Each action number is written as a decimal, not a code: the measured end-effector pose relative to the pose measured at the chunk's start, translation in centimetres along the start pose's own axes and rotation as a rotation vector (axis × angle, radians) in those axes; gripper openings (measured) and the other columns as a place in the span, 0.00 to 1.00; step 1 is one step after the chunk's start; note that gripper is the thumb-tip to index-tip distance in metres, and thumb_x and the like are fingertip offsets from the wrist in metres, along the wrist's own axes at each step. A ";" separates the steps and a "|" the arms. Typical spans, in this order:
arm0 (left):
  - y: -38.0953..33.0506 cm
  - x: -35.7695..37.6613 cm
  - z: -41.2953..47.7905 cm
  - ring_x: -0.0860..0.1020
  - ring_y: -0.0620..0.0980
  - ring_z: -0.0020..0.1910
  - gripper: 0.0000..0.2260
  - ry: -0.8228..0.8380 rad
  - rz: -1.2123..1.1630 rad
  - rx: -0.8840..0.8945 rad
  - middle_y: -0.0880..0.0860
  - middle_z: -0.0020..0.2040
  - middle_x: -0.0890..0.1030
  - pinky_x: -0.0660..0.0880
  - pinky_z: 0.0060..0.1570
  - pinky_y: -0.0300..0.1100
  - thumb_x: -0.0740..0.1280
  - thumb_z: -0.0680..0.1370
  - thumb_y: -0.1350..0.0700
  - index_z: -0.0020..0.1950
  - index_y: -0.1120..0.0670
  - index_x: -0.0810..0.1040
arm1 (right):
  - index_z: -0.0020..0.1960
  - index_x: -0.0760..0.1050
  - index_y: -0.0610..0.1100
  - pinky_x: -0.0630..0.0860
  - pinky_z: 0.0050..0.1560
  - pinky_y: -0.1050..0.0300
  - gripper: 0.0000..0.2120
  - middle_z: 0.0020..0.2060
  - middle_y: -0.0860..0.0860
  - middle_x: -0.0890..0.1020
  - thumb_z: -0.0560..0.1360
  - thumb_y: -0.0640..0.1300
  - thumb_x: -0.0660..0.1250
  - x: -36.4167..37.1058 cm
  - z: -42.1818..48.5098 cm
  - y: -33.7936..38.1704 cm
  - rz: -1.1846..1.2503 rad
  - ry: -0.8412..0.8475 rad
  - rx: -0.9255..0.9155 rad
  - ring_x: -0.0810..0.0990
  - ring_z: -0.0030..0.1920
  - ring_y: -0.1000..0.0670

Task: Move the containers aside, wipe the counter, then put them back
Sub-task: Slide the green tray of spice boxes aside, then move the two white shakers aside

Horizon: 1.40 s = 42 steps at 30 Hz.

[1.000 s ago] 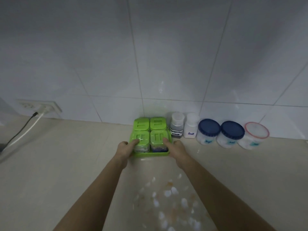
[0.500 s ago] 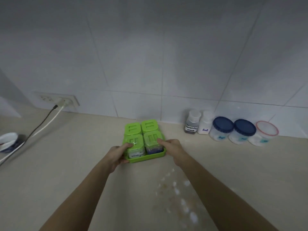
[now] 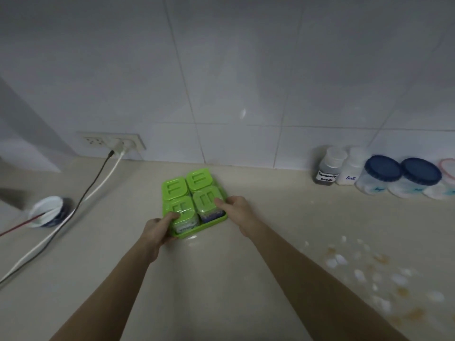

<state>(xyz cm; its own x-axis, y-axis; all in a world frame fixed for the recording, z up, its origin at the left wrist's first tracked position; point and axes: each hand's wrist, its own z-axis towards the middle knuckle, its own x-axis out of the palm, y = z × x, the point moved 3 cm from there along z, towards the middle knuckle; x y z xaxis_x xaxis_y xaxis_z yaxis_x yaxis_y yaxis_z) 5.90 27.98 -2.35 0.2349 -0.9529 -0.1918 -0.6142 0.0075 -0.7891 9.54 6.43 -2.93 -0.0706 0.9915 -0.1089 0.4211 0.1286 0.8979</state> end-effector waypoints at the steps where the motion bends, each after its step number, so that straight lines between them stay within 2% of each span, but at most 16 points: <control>1: 0.1 -0.5 0.1 0.78 0.55 0.36 0.19 -0.013 0.027 0.003 0.61 0.42 0.80 0.79 0.40 0.45 0.69 0.74 0.54 0.56 0.69 0.76 | 0.49 0.81 0.36 0.75 0.45 0.57 0.16 0.47 0.40 0.85 0.73 0.50 0.70 0.5 0.1 -0.1 -0.022 0.000 -0.015 0.81 0.42 0.49; 4: -0.2 -1.0 0.3 0.78 0.57 0.37 0.24 -0.051 0.141 0.015 0.60 0.40 0.79 0.76 0.41 0.46 0.69 0.72 0.47 0.54 0.68 0.77 | 0.49 0.81 0.38 0.77 0.49 0.54 0.17 0.46 0.41 0.85 0.73 0.53 0.69 0.7 0.0 0.0 -0.115 0.011 -0.056 0.83 0.45 0.46; 6: -0.9 -0.9 0.3 0.78 0.61 0.48 0.33 -0.181 0.409 0.059 0.63 0.49 0.79 0.75 0.49 0.51 0.67 0.66 0.38 0.55 0.66 0.77 | 0.49 0.80 0.35 0.78 0.54 0.45 0.21 0.47 0.38 0.84 0.72 0.55 0.68 -0.3 0.0 0.1 -0.248 -0.008 -0.101 0.83 0.49 0.40; 7: -1.4 -0.7 0.0 0.75 0.64 0.55 0.34 -0.286 0.584 0.113 0.65 0.54 0.77 0.73 0.55 0.53 0.66 0.66 0.36 0.58 0.65 0.75 | 0.52 0.78 0.33 0.76 0.56 0.43 0.23 0.50 0.35 0.82 0.73 0.54 0.68 -1.1 -0.2 0.5 -0.340 -0.014 -0.137 0.81 0.52 0.38; 9: -3.1 0.8 -1.1 0.70 0.65 0.60 0.28 -0.481 0.833 0.355 0.66 0.59 0.73 0.69 0.59 0.57 0.69 0.71 0.44 0.61 0.63 0.73 | 0.61 0.74 0.34 0.72 0.62 0.47 0.25 0.58 0.36 0.78 0.75 0.53 0.66 -3.8 -0.8 1.1 -0.532 -0.033 -0.196 0.77 0.59 0.38; 10: -4.2 2.4 -1.9 0.70 0.65 0.60 0.24 -0.511 0.880 0.494 0.65 0.58 0.73 0.69 0.58 0.57 0.68 0.72 0.49 0.61 0.63 0.73 | 0.63 0.72 0.36 0.71 0.63 0.48 0.25 0.60 0.38 0.77 0.76 0.54 0.65 -5.7 -1.1 1.4 -0.620 -0.049 -0.224 0.75 0.61 0.39; 12: -6.2 6.2 -3.1 0.72 0.64 0.57 0.17 -0.438 0.862 0.722 0.64 0.54 0.75 0.69 0.55 0.56 0.66 0.73 0.53 0.57 0.62 0.76 | 0.65 0.71 0.38 0.69 0.64 0.48 0.24 0.61 0.39 0.75 0.76 0.53 0.64 -10.0 -1.5 1.6 -0.787 -0.090 -0.278 0.73 0.62 0.39; 15: -7.7 13.2 -4.7 0.74 0.63 0.52 0.20 -0.170 0.833 0.961 0.62 0.50 0.77 0.71 0.54 0.53 0.57 0.70 0.49 0.51 0.60 0.79 | 0.65 0.70 0.39 0.69 0.64 0.48 0.22 0.61 0.40 0.75 0.77 0.52 0.64 -16.7 -2.2 2.1 -0.953 -0.155 -0.306 0.72 0.63 0.40; 17: -8.5 18.3 -6.3 0.74 0.62 0.53 0.18 -0.016 0.859 1.053 0.60 0.51 0.76 0.72 0.54 0.53 0.58 0.71 0.50 0.52 0.59 0.78 | 0.64 0.71 0.39 0.69 0.63 0.49 0.21 0.60 0.41 0.75 0.76 0.50 0.64 -21.0 -2.8 2.3 -1.020 -0.203 -0.321 0.73 0.62 0.40; 20: -8.9 25.0 -7.8 0.72 0.59 0.57 0.13 0.124 0.923 1.083 0.58 0.56 0.74 0.71 0.57 0.52 0.65 0.74 0.56 0.57 0.58 0.76 | 0.62 0.73 0.38 0.72 0.58 0.46 0.19 0.57 0.38 0.76 0.75 0.46 0.66 -26.4 -3.5 2.5 -1.045 -0.263 -0.345 0.74 0.59 0.37; 25: -9.2 33.6 -8.1 0.70 0.61 0.60 0.19 0.239 1.050 1.142 0.60 0.63 0.71 0.71 0.59 0.55 0.66 0.73 0.57 0.63 0.60 0.72 | 0.63 0.72 0.36 0.73 0.55 0.42 0.20 0.58 0.37 0.75 0.74 0.43 0.67 -32.5 -3.5 3.2 -1.154 -0.306 -0.430 0.74 0.56 0.36; 29: -10.1 38.4 -7.7 0.68 0.61 0.65 0.25 0.252 1.090 1.096 0.58 0.70 0.65 0.70 0.61 0.56 0.67 0.73 0.58 0.69 0.59 0.66 | 0.63 0.72 0.35 0.74 0.54 0.44 0.22 0.58 0.37 0.76 0.71 0.42 0.68 -35.1 -1.9 3.6 -1.284 -0.293 -0.521 0.75 0.56 0.36; 32: -11.2 40.2 -7.2 0.68 0.61 0.65 0.26 0.218 1.007 1.090 0.57 0.72 0.64 0.70 0.61 0.54 0.66 0.72 0.61 0.70 0.58 0.64 | 0.64 0.71 0.35 0.74 0.54 0.44 0.22 0.59 0.36 0.75 0.71 0.39 0.67 -35.7 -0.5 4.1 -1.294 -0.279 -0.568 0.74 0.56 0.35; 35: -11.7 41.4 -6.9 0.69 0.62 0.64 0.30 0.226 0.993 1.090 0.58 0.72 0.65 0.68 0.63 0.52 0.67 0.73 0.60 0.73 0.58 0.61 | 0.68 0.67 0.38 0.70 0.59 0.44 0.23 0.65 0.38 0.70 0.74 0.40 0.65 -36.0 0.9 4.3 -1.308 -0.271 -0.534 0.69 0.62 0.37; 38: -11.7 42.2 -6.6 0.70 0.63 0.61 0.33 0.191 1.117 1.140 0.61 0.70 0.65 0.68 0.62 0.51 0.69 0.74 0.57 0.75 0.57 0.59 | 0.69 0.66 0.41 0.69 0.61 0.45 0.24 0.66 0.39 0.70 0.75 0.43 0.65 -36.0 1.9 4.4 -1.345 -0.287 -0.510 0.68 0.63 0.38; 42: -11.4 41.7 -7.8 0.73 0.62 0.55 0.25 0.183 1.160 1.095 0.63 0.62 0.67 0.73 0.55 0.52 0.69 0.74 0.58 0.70 0.57 0.66 | 0.68 0.67 0.40 0.67 0.60 0.47 0.24 0.63 0.38 0.72 0.73 0.40 0.67 -36.3 2.2 4.6 -1.229 -0.335 -0.452 0.68 0.61 0.38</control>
<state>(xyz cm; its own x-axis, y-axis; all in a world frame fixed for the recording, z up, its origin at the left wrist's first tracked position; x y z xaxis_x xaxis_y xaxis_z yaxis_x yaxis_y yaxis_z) 16.82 -14.21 3.14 -0.0895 -0.2997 -0.9498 0.4402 0.8435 -0.3077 16.04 -28.89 4.19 0.0664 0.2044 -0.9766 -0.0910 0.9760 0.1981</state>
